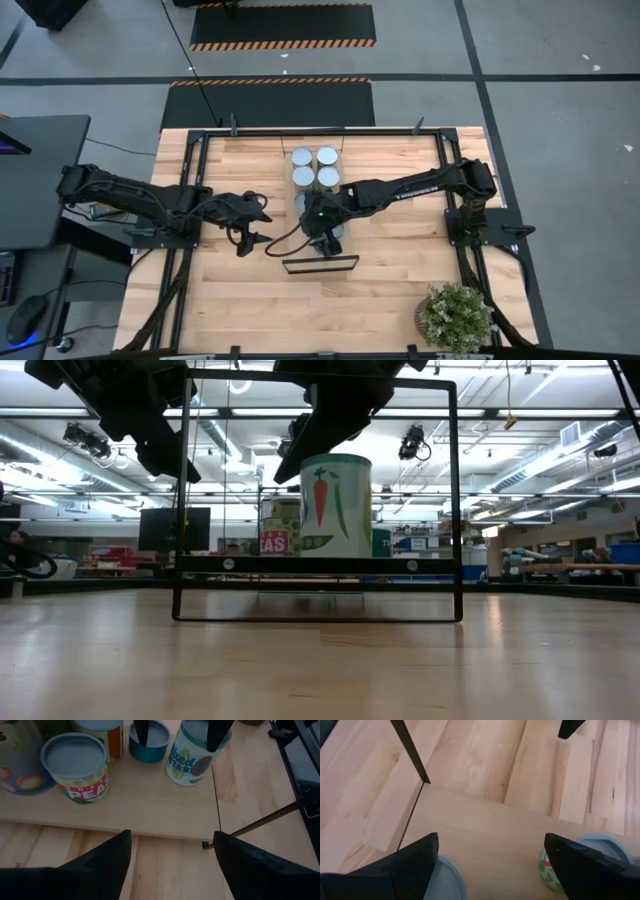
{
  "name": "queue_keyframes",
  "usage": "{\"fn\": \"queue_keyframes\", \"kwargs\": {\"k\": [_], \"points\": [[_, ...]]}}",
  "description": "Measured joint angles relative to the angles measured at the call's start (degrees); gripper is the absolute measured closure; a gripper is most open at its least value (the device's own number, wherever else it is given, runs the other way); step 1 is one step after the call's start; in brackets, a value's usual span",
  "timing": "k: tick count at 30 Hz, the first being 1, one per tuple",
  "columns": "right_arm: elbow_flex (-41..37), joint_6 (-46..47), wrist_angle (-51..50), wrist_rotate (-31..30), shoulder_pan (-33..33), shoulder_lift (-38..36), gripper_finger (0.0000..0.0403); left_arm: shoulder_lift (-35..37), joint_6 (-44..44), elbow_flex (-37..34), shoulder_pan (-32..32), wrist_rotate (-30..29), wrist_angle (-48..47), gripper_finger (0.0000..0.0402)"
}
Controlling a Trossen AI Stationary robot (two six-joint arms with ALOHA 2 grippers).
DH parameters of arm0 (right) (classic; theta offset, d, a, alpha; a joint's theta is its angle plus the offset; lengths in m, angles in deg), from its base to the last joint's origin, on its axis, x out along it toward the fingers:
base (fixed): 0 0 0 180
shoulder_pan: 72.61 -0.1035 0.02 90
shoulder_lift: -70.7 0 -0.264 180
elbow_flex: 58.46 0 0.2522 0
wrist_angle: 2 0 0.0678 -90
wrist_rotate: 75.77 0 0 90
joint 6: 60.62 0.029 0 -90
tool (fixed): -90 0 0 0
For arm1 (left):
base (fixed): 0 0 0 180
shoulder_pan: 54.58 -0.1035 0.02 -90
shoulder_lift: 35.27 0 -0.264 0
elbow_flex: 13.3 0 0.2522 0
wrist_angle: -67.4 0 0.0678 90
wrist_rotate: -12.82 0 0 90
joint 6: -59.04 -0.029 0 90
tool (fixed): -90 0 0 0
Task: Pick and place cans onto a shelf
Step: Adjust the canned mixed vegetable on the shelf
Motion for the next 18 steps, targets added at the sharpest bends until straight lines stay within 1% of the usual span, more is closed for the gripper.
{"fn": "queue_keyframes", "kwargs": {"k": [8, 15, 18], "points": [[0.13, 0.28, -2.69, -0.73, -0.53, -0.14, 0.0030, 0.00, 0.04, 0.00, 0.04, 0.02, -0.28, 0.0116], [-0.12, 1.26, -6.87, -1.85, -0.63, -1.90, 0.0030, 0.04, 1.22, 0.00, 0.04, 0.07, -0.80, 0.0116], [-0.15, 1.22, -8.26, -4.11, -0.95, -2.62, 0.0030, 0.04, 1.14, -0.02, 0.04, 0.04, -0.76, 0.0116]]}}
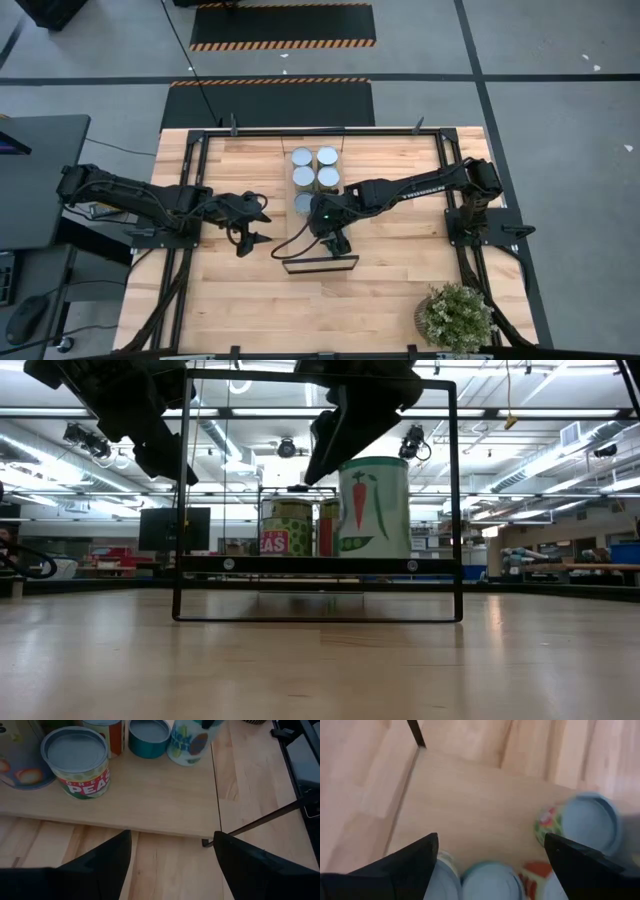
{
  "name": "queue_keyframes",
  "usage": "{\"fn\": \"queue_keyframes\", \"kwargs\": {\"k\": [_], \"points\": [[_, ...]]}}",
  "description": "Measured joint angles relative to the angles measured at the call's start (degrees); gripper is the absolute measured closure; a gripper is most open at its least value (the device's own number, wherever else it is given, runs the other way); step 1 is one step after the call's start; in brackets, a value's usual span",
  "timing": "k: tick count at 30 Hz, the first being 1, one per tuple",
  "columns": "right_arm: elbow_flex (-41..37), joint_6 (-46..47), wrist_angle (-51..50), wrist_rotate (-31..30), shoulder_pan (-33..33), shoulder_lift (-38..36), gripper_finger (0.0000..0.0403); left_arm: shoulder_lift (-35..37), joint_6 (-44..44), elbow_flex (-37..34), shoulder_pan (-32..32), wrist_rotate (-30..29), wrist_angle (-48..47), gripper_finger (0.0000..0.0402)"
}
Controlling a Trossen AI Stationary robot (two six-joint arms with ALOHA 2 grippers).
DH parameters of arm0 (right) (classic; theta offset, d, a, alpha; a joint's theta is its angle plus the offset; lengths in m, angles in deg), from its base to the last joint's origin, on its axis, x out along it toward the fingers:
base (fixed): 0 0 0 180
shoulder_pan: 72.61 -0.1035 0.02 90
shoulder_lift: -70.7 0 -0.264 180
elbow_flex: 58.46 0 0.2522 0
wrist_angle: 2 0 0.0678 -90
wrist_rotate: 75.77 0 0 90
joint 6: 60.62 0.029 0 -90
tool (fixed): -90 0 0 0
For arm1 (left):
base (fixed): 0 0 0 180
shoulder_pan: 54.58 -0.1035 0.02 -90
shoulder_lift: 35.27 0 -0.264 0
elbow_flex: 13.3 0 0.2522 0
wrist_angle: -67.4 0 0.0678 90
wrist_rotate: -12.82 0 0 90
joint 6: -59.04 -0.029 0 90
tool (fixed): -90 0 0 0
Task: Pick and place cans onto a shelf
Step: Adjust the canned mixed vegetable on the shelf, then return to Home Position
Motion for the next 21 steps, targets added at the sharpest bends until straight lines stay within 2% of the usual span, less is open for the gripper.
{"fn": "queue_keyframes", "kwargs": {"k": [4, 13, 21], "points": [[-0.09, -0.63, -1.00, -2.19, -0.39, -0.63, 0.0030, 0.00, -0.58, 0.00, 0.00, -0.02, 0.00, 0.0116], [-0.86, -0.91, 0.55, -3.01, -0.44, -4.60, 0.0030, 1.04, -5.05, -0.02, 0.07, 0.25, -0.06, 0.0116], [-17.07, 2.00, 12.89, -4.31, -0.16, -14.06, 0.0030, 9.40, -9.51, -1.28, -0.93, -0.79, 0.80, 0.0116]]}}
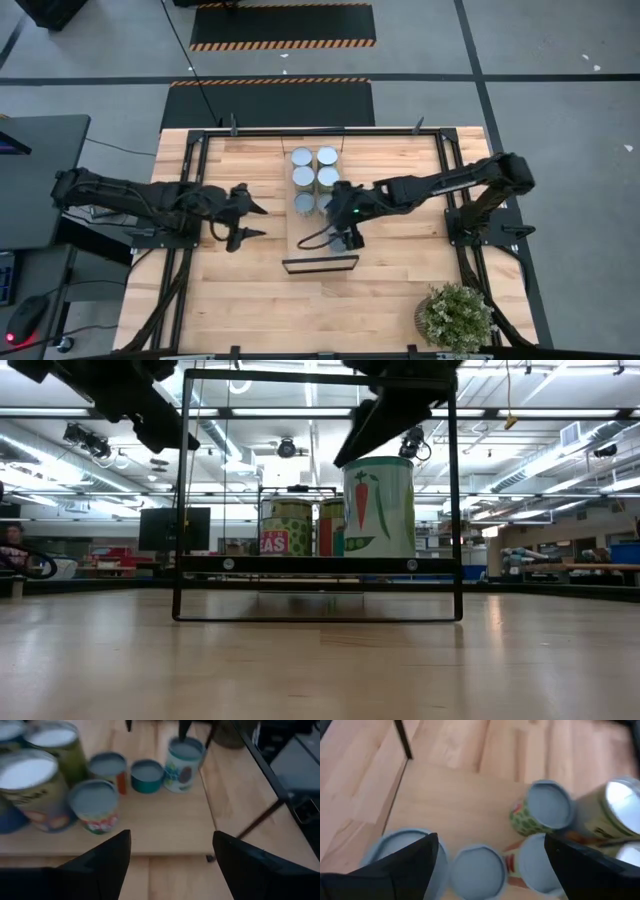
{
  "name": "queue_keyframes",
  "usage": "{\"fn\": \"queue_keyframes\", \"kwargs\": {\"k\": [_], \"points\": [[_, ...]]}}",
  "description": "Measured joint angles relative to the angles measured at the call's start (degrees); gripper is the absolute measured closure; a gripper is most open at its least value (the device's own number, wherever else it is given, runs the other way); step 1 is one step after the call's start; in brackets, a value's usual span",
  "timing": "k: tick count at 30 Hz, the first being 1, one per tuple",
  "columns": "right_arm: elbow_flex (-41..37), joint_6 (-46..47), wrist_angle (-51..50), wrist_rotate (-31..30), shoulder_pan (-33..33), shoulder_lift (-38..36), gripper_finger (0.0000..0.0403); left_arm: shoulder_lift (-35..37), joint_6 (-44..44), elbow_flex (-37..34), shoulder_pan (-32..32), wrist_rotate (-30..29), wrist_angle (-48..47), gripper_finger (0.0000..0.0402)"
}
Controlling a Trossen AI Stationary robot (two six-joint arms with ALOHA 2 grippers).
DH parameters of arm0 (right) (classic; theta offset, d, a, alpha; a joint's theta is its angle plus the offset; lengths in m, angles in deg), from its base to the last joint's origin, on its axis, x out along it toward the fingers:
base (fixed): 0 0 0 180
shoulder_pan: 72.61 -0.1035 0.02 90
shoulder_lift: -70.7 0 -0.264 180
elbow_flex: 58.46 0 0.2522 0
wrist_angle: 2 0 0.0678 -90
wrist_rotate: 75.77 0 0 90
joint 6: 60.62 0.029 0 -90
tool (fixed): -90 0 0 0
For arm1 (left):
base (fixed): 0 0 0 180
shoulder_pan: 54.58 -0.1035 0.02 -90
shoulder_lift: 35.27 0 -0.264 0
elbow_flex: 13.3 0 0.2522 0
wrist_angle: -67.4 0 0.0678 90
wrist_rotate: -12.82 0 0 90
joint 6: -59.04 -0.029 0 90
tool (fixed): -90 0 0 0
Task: Pick and place cans onto a shelf
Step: Return to Home Position
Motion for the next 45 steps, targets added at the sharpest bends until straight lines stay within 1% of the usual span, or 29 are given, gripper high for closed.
{"fn": "queue_keyframes", "kwargs": {"k": [4, 12, 18, 21, 26, 29, 32, 36, 40, 45], "points": [[-9.01, 1.12, 7.74, -2.36, 0.00, -6.52, 0.0030, 4.74, -0.03, -3.75, -1.73, -0.76, 3.85, 0.0116], [-21.98, 3.57, 18.64, -2.53, 0.51, -20.93, 0.0030, 11.95, -0.61, -11.45, -4.59, -0.95, 12.79, 0.0116], [-31.20, 3.94, 26.93, -2.21, 2.22, -29.27, 0.0030, 17.57, -1.84, -16.03, -7.12, -2.39, 17.57, 0.0116], [-34.27, 4.04, 29.46, -0.39, 4.01, -32.78, 0.0030, 21.04, -2.50, -18.17, -8.29, -2.46, 17.73, 0.0116], [-38.64, 4.67, 33.83, 6.76, 7.89, -38.35, 0.0030, 27.49, -2.65, -21.55, -9.85, -2.66, 18.32, 0.0116], [-41.47, 5.48, 35.81, 8.63, 10.07, -41.34, 0.0030, 31.19, -3.05, -23.28, -10.49, -2.69, 18.66, 0.0116], [-44.29, 6.92, 36.88, 8.67, 12.03, -44.33, 0.0030, 34.91, -4.25, -25.12, -10.88, -3.26, 18.79, 0.0116], [-48.86, 9.27, 39.01, 8.43, 13.56, -49.15, 0.0030, 39.16, -6.62, -27.32, -11.51, -6.33, 19.11, 0.0116], [-53.97, 12.12, 42.44, 8.04, 14.21, -54.71, 0.0030, 42.72, -8.56, -29.19, -12.46, -6.92, 20.42, 0.0116], [-59.90, 15.32, 44.95, 4.48, 14.19, -61.89, 0.0030, 46.10, -8.58, -31.92, -13.73, -7.19, 20.39, 0.0116]]}}
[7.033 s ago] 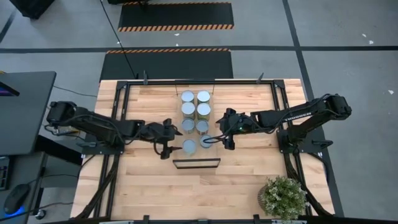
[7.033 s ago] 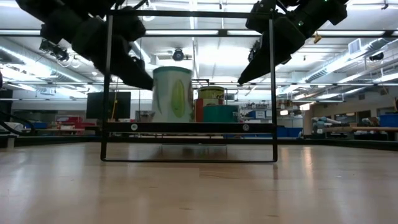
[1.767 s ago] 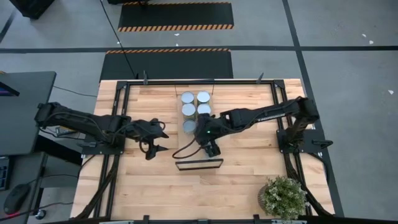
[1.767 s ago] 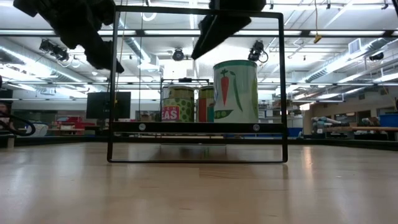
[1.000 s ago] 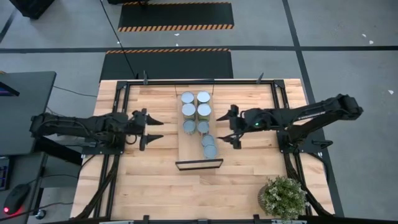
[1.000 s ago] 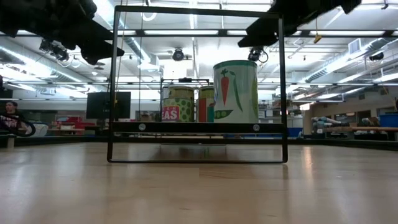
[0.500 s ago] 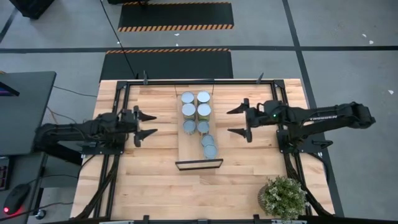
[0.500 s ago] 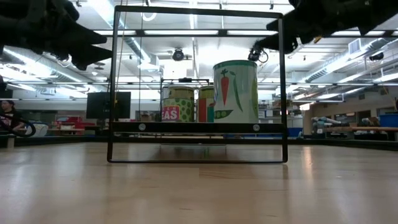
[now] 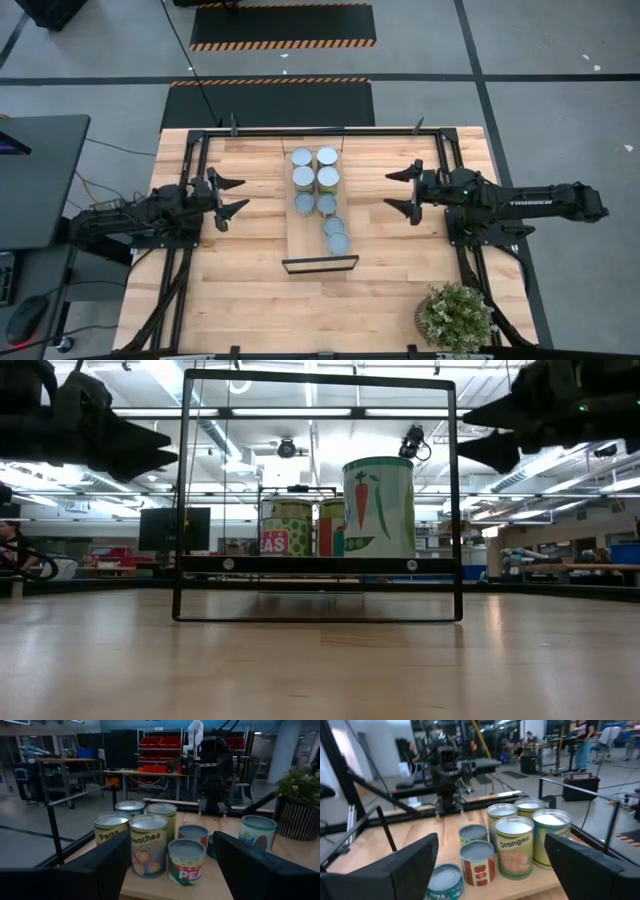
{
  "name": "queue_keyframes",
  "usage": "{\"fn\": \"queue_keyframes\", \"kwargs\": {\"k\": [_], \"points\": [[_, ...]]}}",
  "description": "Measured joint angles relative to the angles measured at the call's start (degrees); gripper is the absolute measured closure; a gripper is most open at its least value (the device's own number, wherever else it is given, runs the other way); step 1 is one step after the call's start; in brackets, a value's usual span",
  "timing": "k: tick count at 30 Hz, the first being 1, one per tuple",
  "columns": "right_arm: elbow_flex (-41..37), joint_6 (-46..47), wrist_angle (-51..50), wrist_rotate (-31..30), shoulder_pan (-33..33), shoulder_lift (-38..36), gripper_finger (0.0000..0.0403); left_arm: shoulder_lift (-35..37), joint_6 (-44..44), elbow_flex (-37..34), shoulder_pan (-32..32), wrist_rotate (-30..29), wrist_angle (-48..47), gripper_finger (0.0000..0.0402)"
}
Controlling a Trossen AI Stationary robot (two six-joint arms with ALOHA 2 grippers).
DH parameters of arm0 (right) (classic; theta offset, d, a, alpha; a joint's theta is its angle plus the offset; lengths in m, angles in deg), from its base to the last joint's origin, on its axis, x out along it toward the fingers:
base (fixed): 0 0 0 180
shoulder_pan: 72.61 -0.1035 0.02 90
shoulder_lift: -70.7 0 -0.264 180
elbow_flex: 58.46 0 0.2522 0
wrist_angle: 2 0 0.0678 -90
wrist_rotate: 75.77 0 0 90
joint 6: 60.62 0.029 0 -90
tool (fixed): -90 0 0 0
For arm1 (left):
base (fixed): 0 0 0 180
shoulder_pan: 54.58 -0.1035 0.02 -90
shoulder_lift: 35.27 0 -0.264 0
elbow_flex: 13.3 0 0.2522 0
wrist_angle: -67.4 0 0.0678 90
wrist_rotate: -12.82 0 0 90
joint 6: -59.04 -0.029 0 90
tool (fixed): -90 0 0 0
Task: Pick and place cans onto a shelf
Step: Return to Home Position
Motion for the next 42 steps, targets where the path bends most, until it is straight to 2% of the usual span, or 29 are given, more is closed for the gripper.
{"fn": "queue_keyframes", "kwargs": {"k": [5, 10, 19, 27, 35, 42], "points": [[-3.68, 3.38, -0.26, -0.69, 0.00, -7.09, 0.0030, -0.07, 1.34, -1.34, -0.54, 0.02, 0.84, 0.0125], [-5.21, 4.45, -2.25, -0.70, 0.00, -13.40, 0.0030, 0.17, 1.22, -1.34, -0.52, -1.74, 1.05, 0.0165], [-10.88, 6.96, 3.52, -0.61, 0.00, -22.05, 0.0030, 0.19, 1.52, -1.36, -0.54, -2.84, 3.66, 0.0277], [-11.44, 15.12, 5.44, -0.85, -0.17, -22.99, 0.0030, 0.19, 1.05, -1.38, -0.54, -2.65, 4.14, 0.0393], [-11.44, 15.85, 5.40, -1.04, -0.17, -23.00, 0.0030, 0.19, 4.95, -1.40, -0.52, -0.60, 7.69, 0.0396], [-11.42, 15.84, 5.40, -1.04, -0.17, -23.00, 0.0029, 0.06, 18.08, -1.40, -0.51, -0.59, 6.30, 0.0377]]}}
